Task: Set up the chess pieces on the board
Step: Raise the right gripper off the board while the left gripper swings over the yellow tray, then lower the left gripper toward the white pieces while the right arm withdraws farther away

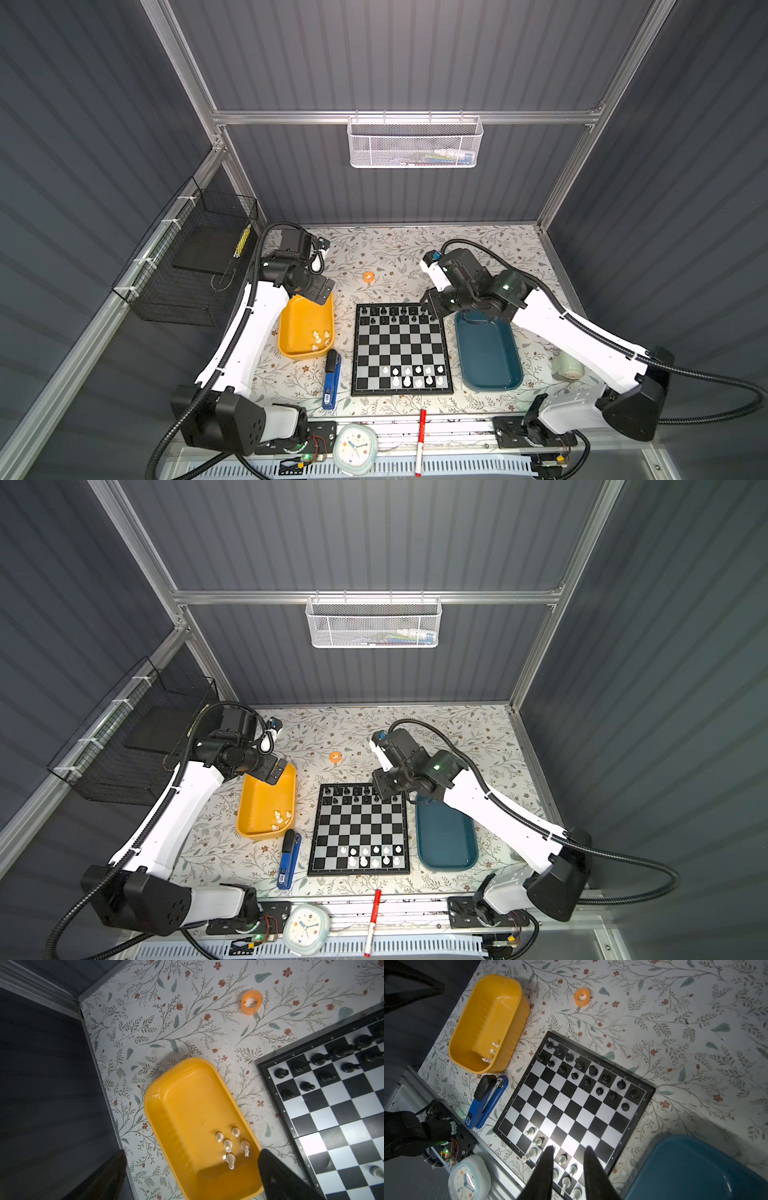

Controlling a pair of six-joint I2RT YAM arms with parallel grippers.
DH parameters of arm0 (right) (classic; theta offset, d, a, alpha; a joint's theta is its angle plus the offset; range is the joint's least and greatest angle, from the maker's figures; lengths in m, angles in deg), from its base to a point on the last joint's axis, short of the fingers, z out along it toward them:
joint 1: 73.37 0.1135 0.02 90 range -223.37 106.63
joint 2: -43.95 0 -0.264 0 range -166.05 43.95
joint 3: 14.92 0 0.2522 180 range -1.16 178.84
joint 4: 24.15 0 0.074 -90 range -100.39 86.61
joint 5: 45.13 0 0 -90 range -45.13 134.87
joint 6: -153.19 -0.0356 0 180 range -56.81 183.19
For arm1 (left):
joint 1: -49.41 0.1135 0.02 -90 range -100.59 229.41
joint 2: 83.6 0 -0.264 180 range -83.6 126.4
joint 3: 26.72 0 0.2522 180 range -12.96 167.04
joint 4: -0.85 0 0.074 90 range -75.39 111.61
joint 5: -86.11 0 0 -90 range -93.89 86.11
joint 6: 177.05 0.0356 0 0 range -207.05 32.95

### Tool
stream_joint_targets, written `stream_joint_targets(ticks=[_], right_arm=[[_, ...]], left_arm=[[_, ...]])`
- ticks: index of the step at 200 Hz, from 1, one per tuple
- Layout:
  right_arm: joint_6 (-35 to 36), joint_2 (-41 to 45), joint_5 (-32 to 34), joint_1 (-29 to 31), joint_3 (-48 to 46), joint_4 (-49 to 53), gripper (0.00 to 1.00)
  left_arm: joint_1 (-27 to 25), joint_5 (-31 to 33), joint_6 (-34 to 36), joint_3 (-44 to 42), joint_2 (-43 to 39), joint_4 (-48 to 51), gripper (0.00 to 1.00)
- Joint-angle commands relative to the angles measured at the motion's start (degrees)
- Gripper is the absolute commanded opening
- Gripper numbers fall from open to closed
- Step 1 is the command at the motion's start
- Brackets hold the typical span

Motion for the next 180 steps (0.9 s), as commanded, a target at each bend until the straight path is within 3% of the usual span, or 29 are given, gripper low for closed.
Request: stream_joint_targets(ticks=[1,68,113,129,180], right_arm=[[4.4,-4.2,-2.4,-0.8,4.2,-2.4,0.28],[5.7,-10.0,-5.3,-7.0,7.8,-7.3,0.27],[4.6,-11.6,-5.5,-8.7,10.2,-6.9,0.26],[3.6,-11.5,-5.3,-8.7,8.6,-8.1,0.26],[-0.1,-8.1,-4.7,-7.7,1.6,-12.0,0.25]], left_arm=[[2.5,-4.1,1.1,1.7,2.1,1.8,1.00],[3.8,-8.1,5.0,-6.0,6.2,1.8,0.98],[5.2,-9.6,2.8,-8.8,6.2,-0.8,0.88],[6.0,-7.3,1.4,-9.7,6.3,-2.8,0.85],[8.8,-9.7,-4.0,-12.3,6.5,-3.9,0.78]])
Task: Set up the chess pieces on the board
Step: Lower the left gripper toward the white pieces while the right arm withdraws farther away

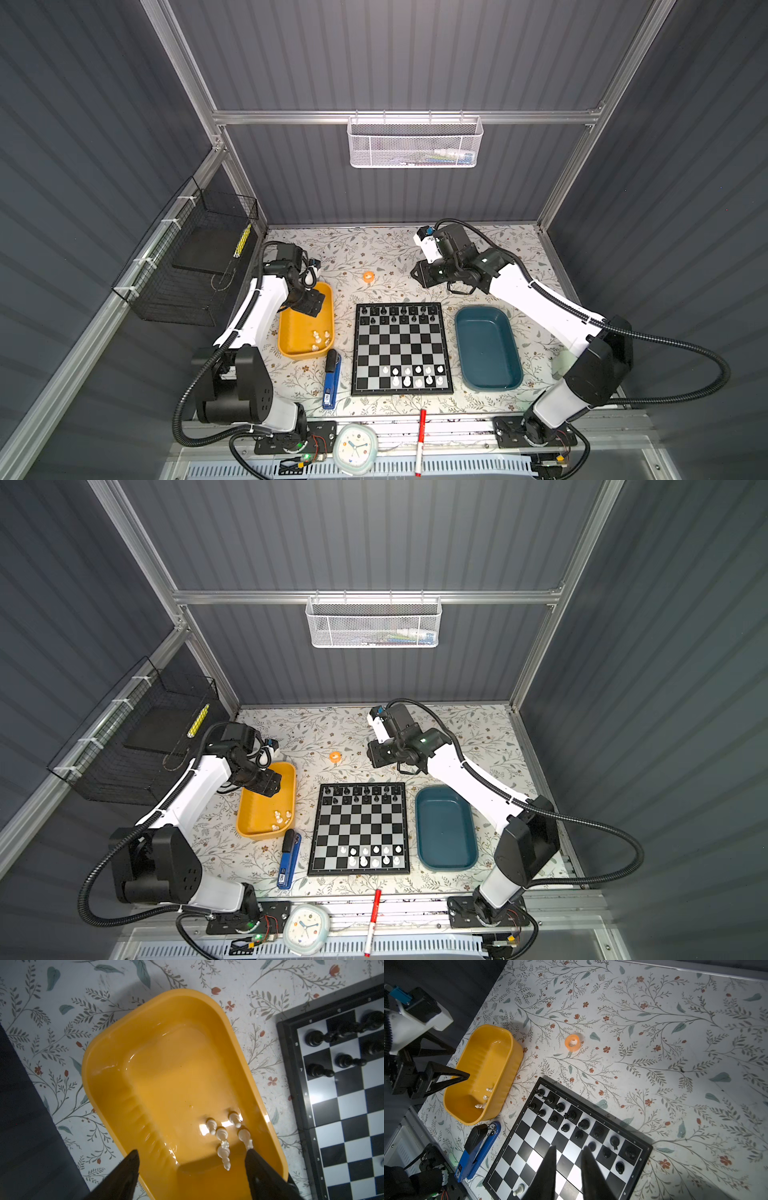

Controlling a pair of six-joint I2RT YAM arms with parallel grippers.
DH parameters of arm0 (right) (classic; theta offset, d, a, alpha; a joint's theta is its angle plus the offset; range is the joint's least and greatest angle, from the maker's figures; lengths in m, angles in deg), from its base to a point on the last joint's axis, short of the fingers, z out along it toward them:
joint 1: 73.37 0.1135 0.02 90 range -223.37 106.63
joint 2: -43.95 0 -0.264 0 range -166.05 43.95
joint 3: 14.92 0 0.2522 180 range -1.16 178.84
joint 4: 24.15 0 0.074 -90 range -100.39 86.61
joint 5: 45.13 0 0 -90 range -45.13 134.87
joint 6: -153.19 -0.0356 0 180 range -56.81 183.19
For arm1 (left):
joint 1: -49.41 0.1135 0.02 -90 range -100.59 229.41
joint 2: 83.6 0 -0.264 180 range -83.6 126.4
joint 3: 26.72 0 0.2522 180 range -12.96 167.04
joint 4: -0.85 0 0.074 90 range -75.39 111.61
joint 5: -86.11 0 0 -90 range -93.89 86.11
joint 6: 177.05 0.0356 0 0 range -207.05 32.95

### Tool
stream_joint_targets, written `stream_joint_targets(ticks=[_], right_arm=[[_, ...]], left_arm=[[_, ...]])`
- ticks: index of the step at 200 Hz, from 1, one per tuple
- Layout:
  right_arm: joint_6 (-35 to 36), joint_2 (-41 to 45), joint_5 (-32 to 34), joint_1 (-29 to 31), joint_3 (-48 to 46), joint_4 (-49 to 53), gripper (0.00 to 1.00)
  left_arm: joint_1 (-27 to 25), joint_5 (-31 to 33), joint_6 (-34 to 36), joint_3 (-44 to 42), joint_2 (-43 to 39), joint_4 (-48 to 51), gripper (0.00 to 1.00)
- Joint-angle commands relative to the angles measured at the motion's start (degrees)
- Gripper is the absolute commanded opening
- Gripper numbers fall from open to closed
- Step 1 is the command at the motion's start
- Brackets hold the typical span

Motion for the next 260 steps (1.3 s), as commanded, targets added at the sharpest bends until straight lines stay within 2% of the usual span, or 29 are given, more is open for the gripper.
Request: stream_joint_targets(ticks=[1,50,85,109,155,192,217,260], right_arm=[[-1.9,2.8,0.7,0.8,-3.3,-1.6,0.25],[-3.2,6.4,3.3,3.1,-8.1,-1.9,0.25],[-0.7,4.3,2.5,3.2,-5.0,0.8,0.25],[-0.8,1.8,-2.2,2.2,-1.8,2.0,0.24],[-5.5,1.4,-3.0,-0.2,3.9,5.9,0.25],[-8.4,-0.8,-4.5,-2.0,8.3,11.3,0.24],[-8.6,-2.7,-3.9,-3.1,12.3,15.3,0.24],[-11.9,-4.3,-2.4,-4.3,16.0,17.9,0.24]], left_arm=[[0.6,-1.9,-3.6,-2.8,-0.7,-1.3,0.78],[0.6,-4.3,-4.4,-6.2,-2.6,-3.3,0.73],[0.6,-6.0,-2.6,-4.1,-1.8,-3.1,0.71],[0.6,-6.3,1.4,-0.8,-1.0,1.0,0.71],[0.6,-6.6,14.5,4.3,-1.5,11.9,0.72],[0.5,-7.1,20.0,4.5,-2.2,16.2,0.71],[0.6,-6.7,19.7,3.3,-2.6,14.9,0.70],[0.6,-7.5,13.0,1.6,-2.5,12.4,0.69]])
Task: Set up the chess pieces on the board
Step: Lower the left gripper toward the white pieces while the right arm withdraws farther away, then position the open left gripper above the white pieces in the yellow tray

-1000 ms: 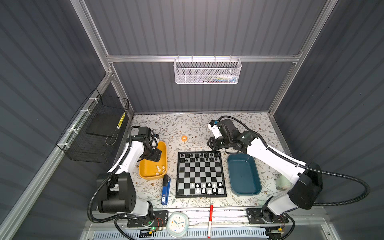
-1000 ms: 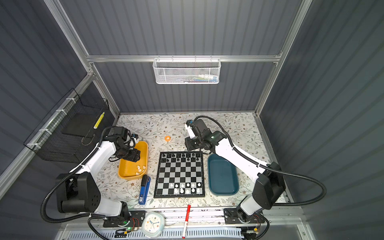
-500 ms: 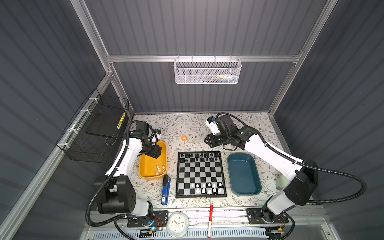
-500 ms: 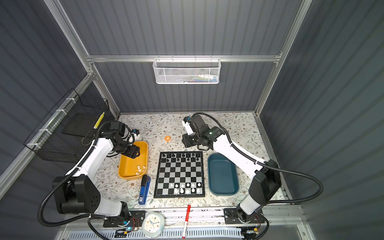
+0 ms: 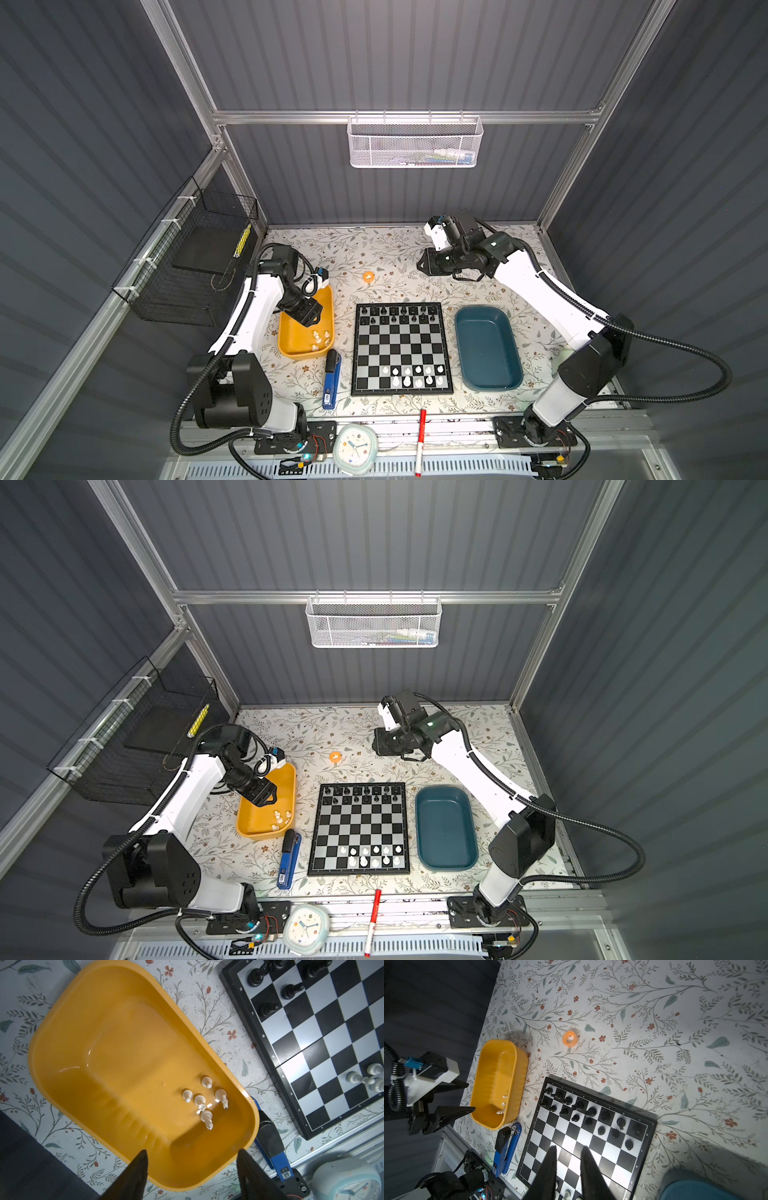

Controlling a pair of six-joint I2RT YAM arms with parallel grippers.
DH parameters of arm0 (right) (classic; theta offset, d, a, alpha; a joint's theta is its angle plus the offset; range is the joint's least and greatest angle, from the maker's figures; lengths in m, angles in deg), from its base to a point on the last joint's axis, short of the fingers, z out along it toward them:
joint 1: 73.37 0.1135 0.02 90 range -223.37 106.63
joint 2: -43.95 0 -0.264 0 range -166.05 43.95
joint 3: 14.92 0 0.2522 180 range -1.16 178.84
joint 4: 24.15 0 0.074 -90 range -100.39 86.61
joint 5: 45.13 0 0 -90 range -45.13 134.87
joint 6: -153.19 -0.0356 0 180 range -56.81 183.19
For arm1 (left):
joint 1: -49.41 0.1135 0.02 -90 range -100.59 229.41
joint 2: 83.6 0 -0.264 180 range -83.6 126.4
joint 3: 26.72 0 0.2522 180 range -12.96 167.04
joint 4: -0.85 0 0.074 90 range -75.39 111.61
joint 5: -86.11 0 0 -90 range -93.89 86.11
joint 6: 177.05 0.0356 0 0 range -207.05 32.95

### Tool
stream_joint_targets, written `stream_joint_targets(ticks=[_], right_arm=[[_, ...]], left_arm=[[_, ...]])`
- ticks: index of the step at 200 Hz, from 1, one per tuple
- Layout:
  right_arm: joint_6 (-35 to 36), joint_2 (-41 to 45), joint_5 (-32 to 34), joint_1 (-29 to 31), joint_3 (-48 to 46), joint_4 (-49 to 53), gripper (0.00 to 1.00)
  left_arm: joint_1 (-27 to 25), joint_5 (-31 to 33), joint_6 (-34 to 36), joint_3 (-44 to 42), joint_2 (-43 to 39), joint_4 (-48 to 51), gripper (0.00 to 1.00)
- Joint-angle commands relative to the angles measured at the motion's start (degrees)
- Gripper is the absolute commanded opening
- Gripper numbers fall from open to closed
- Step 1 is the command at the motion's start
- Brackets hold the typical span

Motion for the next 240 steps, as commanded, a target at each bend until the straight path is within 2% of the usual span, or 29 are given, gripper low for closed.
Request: stream_joint_targets(ticks=[1,19,45,75,108,157,207,240], right_arm=[[-2.5,-0.8,1.0,-0.5,3.1,4.3,0.24],[-3.4,-1.4,2.0,-0.8,3.7,4.8,0.24],[-4.7,-3.0,2.5,-1.0,4.9,6.1,0.24],[-6.3,-3.4,3.0,-1.0,3.9,5.5,0.24],[-6.4,-4.6,2.9,-1.1,4.8,5.2,0.24],[-4.5,-6.8,2.5,-1.4,8.4,6.4,0.23],[-3.6,-8.0,2.1,-1.8,9.6,6.1,0.23],[-3.3,-8.3,2.0,-2.4,9.8,5.5,0.23]], left_arm=[[-0.1,-1.3,-3.2,-1.3,-1.2,0.2,0.69],[-0.1,-0.3,-5.7,-4.2,-2.5,-2.6,0.64],[-0.1,-0.2,-4.5,-8.0,-3.1,-4.6,0.63],[-0.1,2.4,-7.9,-7.9,-2.2,-6.4,0.59],[-0.1,-1.1,-10.9,-6.8,-0.1,-5.1,0.57],[-0.1,-1.0,-14.8,-6.8,0.9,-4.4,0.55],[-0.1,0.4,-15.6,-6.4,3.1,-4.2,0.49],[-0.1,1.1,-13.6,-8.3,3.5,-5.8,0.46]])
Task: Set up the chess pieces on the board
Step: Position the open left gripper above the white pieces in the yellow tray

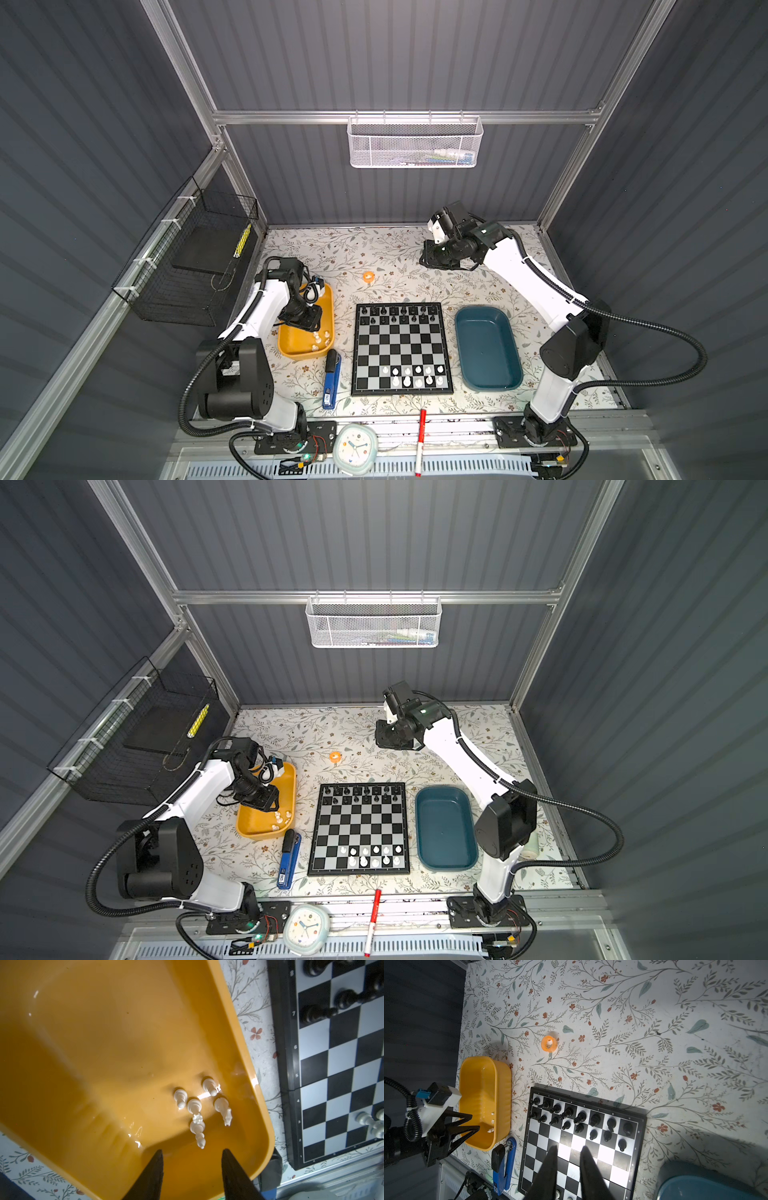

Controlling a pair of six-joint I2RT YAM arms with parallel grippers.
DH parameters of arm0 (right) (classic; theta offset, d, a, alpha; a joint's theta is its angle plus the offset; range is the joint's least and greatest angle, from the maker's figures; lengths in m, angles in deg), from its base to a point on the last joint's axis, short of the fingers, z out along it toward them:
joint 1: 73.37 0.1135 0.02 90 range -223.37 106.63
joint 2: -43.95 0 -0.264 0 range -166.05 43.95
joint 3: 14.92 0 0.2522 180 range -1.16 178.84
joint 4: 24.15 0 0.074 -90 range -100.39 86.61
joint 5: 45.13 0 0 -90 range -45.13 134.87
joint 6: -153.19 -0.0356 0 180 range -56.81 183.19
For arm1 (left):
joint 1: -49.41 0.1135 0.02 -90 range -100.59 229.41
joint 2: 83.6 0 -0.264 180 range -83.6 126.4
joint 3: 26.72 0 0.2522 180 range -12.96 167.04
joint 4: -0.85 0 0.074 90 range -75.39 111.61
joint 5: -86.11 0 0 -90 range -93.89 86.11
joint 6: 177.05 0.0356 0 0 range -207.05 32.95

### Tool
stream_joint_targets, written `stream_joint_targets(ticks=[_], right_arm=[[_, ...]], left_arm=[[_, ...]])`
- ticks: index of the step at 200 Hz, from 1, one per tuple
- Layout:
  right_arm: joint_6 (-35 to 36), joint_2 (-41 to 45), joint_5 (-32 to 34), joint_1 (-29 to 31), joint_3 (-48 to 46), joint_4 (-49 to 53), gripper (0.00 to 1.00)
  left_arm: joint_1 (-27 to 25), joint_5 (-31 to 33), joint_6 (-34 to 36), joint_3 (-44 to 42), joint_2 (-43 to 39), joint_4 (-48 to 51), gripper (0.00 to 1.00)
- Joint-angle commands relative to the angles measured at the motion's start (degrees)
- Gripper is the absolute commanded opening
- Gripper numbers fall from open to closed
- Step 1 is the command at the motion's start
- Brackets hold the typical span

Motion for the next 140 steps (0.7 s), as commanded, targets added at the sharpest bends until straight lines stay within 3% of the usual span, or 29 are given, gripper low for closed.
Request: stream_joint_targets(ticks=[1,140], right_arm=[[1.0,-0.8,-0.4,-0.5,1.7,0.4,0.23],[2.8,-2.5,-0.6,-1.3,2.8,0.8,0.23]], left_arm=[[-0.1,0.5,0.9,-0.7,0.2,0.2,0.46],[-0.1,-1.2,4.7,-6.9,0.7,-4.5,0.42]])
